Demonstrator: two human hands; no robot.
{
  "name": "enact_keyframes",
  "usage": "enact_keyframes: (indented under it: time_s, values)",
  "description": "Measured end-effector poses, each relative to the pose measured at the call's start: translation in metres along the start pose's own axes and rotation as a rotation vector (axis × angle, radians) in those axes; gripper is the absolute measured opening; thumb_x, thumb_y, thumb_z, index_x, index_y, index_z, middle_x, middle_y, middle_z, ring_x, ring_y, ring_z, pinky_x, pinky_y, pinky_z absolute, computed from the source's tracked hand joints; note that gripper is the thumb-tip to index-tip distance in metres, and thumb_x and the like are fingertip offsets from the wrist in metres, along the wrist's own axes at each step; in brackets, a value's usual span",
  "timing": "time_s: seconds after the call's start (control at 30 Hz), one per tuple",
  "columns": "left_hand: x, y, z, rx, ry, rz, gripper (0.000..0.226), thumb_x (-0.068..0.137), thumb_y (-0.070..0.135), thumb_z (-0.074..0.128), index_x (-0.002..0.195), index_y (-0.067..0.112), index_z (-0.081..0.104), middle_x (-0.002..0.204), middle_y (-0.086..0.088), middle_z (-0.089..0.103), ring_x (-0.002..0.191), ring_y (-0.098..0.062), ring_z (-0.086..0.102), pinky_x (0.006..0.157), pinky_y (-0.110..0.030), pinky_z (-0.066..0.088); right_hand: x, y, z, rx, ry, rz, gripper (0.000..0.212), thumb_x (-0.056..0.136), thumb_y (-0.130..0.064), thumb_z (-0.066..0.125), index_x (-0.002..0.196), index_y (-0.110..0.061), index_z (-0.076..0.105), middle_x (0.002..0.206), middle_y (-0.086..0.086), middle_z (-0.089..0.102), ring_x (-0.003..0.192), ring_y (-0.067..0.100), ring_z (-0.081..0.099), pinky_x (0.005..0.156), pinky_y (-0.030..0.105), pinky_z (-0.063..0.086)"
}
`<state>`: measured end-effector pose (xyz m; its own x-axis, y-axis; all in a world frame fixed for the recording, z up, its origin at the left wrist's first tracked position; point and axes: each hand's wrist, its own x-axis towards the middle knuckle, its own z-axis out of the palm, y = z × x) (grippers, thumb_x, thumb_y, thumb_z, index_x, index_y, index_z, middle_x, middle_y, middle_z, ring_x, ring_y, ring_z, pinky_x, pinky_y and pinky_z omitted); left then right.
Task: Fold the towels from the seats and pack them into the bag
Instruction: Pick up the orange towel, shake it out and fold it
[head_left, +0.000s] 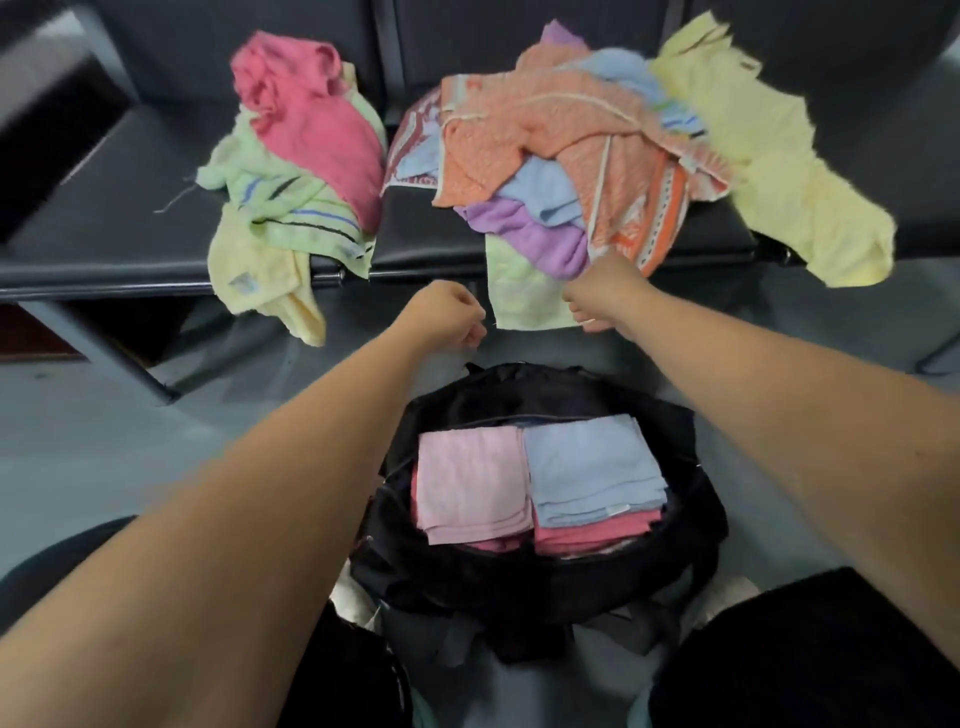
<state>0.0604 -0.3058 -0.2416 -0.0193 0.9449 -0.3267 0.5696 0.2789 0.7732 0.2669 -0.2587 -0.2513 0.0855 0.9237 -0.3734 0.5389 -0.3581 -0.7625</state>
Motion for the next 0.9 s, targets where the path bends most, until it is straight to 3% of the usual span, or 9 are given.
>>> enact_keyframes:
  time_s: [0.1, 0.2, 0.33, 0.4, 0.5, 0.6, 0.73, 0.8, 0.9]
  values:
    - [0.008, 0.043, -0.016, 0.03, 0.024, 0.065, 0.016, 0.096, 0.009, 0.056, 0.085, 0.005, 0.067, 0.087, -0.013, 0.075, 0.076, -0.021, 0.071, 0.073, -0.031, 0.061, -0.006, -0.028, -0.039, -0.009, 0.081, -0.087, 0.005, 0.089, -0.002, 0.057, 0.092, -0.007, 0.056, 0.082, 0.018, 0.055, 0.068, 0.028, 0.058, 0.06, 0.034, 0.052]
    - [0.019, 0.068, -0.025, 0.04, 0.058, 0.103, 0.015, 0.098, 0.008, 0.054, 0.09, 0.007, 0.066, 0.093, -0.012, 0.074, 0.084, -0.024, 0.072, 0.08, -0.034, 0.061, -0.008, -0.042, -0.069, -0.119, 0.115, -0.159, 0.015, 0.09, -0.011, 0.06, 0.076, -0.011, 0.057, 0.099, 0.025, 0.069, 0.093, 0.038, 0.07, 0.085, 0.044, 0.06]
    - [0.037, 0.073, -0.02, 0.128, 0.123, 0.184, 0.011, 0.092, 0.01, 0.056, 0.094, 0.01, 0.066, 0.099, -0.013, 0.072, 0.091, -0.029, 0.069, 0.086, -0.042, 0.059, -0.005, -0.046, -0.09, -0.273, 0.242, -0.258, 0.025, 0.088, -0.011, 0.062, 0.067, -0.014, 0.049, 0.076, 0.011, 0.056, 0.091, 0.029, 0.063, 0.075, 0.033, 0.053]
    - [0.051, 0.071, -0.017, 0.167, 0.152, 0.223, 0.01, 0.093, 0.016, 0.059, 0.102, 0.014, 0.062, 0.104, -0.008, 0.069, 0.085, -0.025, 0.064, 0.077, -0.038, 0.056, 0.004, -0.043, -0.097, -0.331, 0.279, -0.297, 0.011, 0.085, -0.01, 0.066, 0.078, -0.001, 0.067, 0.084, 0.016, 0.067, 0.091, 0.033, 0.065, 0.076, 0.037, 0.051]
    - [0.081, 0.07, -0.02, 0.108, 0.24, 0.251, 0.032, 0.092, 0.019, 0.063, 0.122, 0.014, 0.054, 0.108, -0.007, 0.064, 0.087, -0.025, 0.061, 0.069, -0.033, 0.048, 0.027, -0.041, -0.11, -0.302, 0.403, -0.348, 0.02, 0.083, -0.008, 0.065, 0.099, 0.001, 0.073, 0.101, 0.015, 0.072, 0.096, 0.03, 0.065, 0.078, 0.036, 0.05]
    - [0.109, 0.067, -0.025, 0.12, 0.31, 0.275, 0.045, 0.093, 0.018, 0.061, 0.136, 0.019, 0.048, 0.125, -0.009, 0.057, 0.1, -0.026, 0.059, 0.074, -0.033, 0.046, 0.056, -0.044, -0.116, -0.31, 0.467, -0.379, 0.02, 0.087, -0.013, 0.062, 0.104, -0.004, 0.069, 0.104, 0.01, 0.065, 0.093, 0.024, 0.059, 0.071, 0.029, 0.038]
    - [0.139, 0.06, -0.024, 0.16, 0.28, 0.276, 0.059, 0.091, 0.028, 0.066, 0.146, 0.025, 0.043, 0.141, -0.014, 0.048, 0.113, -0.03, 0.057, 0.092, -0.041, 0.05, 0.094, -0.044, -0.115, -0.281, 0.491, -0.389, 0.039, 0.092, -0.016, 0.059, 0.131, -0.011, 0.057, 0.128, 0.018, 0.054, 0.115, 0.035, 0.056, 0.088, 0.032, 0.043]
    - [0.152, 0.057, -0.021, 0.226, 0.275, 0.246, 0.055, 0.089, 0.031, 0.068, 0.141, 0.024, 0.05, 0.134, -0.015, 0.055, 0.113, -0.033, 0.059, 0.094, -0.043, 0.051, 0.106, -0.044, -0.113, -0.269, 0.455, -0.38, 0.041, 0.094, -0.012, 0.055, 0.134, -0.012, 0.057, 0.131, 0.016, 0.06, 0.12, 0.034, 0.057, 0.088, 0.03, 0.041]
    - [0.162, 0.056, -0.018, 0.223, 0.397, 0.25, 0.027, 0.094, 0.017, 0.061, 0.121, 0.014, 0.064, 0.107, -0.009, 0.066, 0.094, -0.025, 0.06, 0.077, -0.03, 0.043, 0.116, -0.043, -0.109, -0.312, 0.478, -0.395, 0.032, 0.093, -0.009, 0.053, 0.122, -0.005, 0.067, 0.121, 0.017, 0.068, 0.114, 0.036, 0.06, 0.089, 0.035, 0.046]
